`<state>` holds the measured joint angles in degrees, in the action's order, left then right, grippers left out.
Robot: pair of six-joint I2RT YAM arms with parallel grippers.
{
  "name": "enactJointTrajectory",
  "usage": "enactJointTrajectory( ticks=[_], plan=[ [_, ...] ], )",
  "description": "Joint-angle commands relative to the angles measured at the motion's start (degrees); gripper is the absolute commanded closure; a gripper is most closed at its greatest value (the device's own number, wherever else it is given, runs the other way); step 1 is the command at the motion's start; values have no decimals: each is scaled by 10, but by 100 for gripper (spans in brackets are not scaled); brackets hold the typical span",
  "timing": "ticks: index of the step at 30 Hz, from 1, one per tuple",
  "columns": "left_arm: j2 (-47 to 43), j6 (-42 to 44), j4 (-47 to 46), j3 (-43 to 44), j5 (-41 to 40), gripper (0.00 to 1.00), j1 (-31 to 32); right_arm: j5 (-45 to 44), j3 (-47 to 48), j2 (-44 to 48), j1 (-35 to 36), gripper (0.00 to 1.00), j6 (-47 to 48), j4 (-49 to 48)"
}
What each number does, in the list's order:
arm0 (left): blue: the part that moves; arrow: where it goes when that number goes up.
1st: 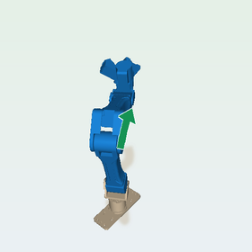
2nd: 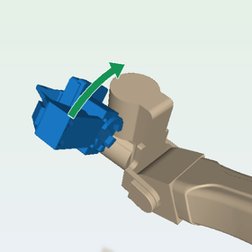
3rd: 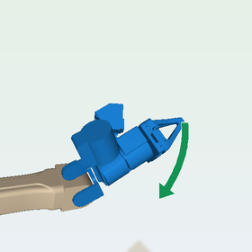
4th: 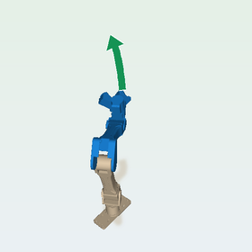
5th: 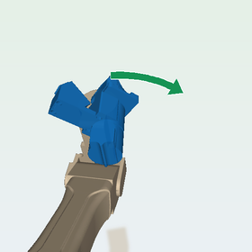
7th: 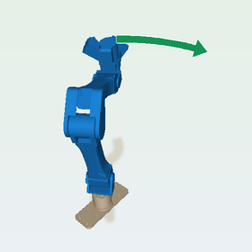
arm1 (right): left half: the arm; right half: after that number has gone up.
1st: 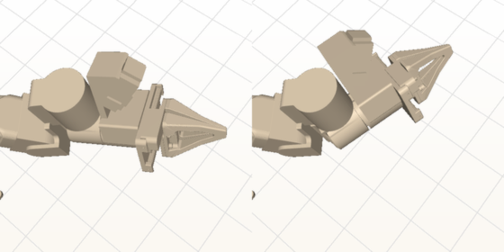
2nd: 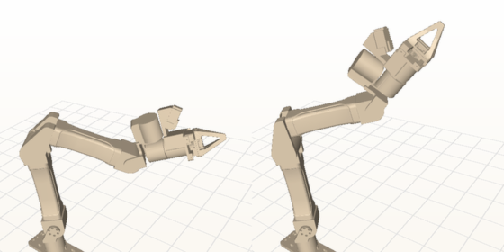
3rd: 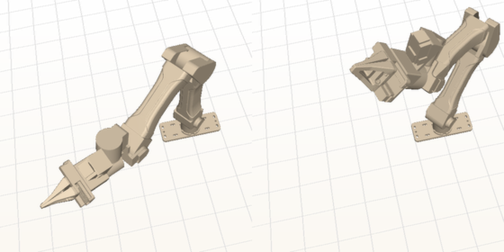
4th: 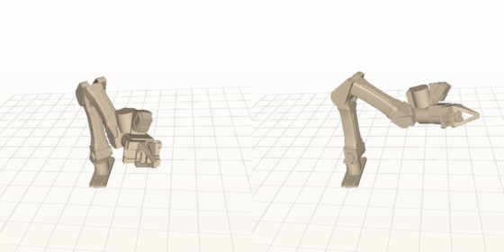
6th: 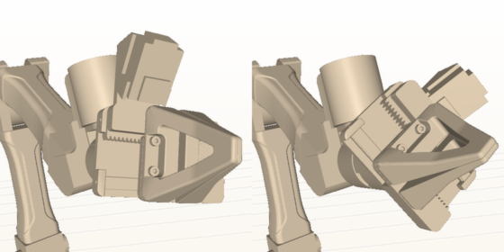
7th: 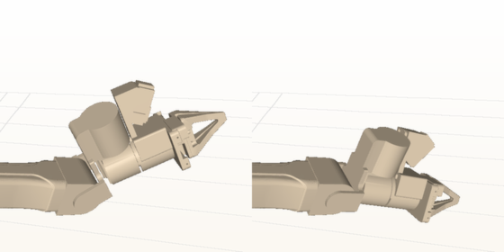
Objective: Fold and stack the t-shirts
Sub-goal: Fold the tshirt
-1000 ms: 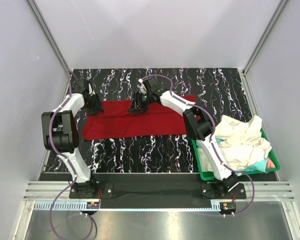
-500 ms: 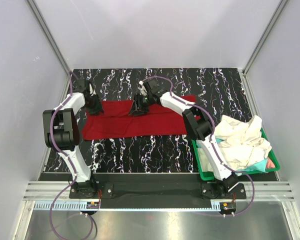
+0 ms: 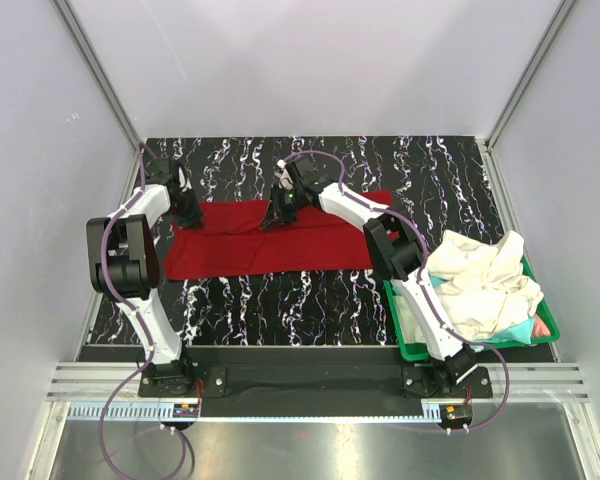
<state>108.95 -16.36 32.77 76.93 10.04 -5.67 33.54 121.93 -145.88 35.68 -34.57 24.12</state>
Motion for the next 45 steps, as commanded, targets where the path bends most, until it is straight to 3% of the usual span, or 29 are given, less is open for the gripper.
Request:
enactJointTrajectory(
  ticks=[1,3,10,22,24,25,29,32,40,45],
  plan=[
    [6,2,-27,30,2,96,-7,-14,38,-6,1,92,3,2],
    [9,2,-28,36,-1,100,-7,-14,57,-11,0,100,6,16],
    [21,14,-28,32,-20,100,-7,18,61,19,-13,100,-50,106],
    [38,27,-23,29,-37,100,-7,72,72,-23,-13,99,-25,150],
    [38,26,-22,30,-35,96,-7,79,90,-33,-13,96,-21,161],
    [38,25,-18,34,-34,85,-7,82,96,-40,-13,90,-16,176],
    [20,15,-3,42,-42,69,-7,65,75,-18,-15,84,18,190],
    [-10,0,6,48,-56,59,-7,43,67,3,-15,68,43,213],
    [-32,-61,-7,74,-14,63,25,-70,59,83,-45,49,83,254],
    [-30,-175,-31,47,-94,56,86,-179,41,132,-71,42,81,277]
  ],
)
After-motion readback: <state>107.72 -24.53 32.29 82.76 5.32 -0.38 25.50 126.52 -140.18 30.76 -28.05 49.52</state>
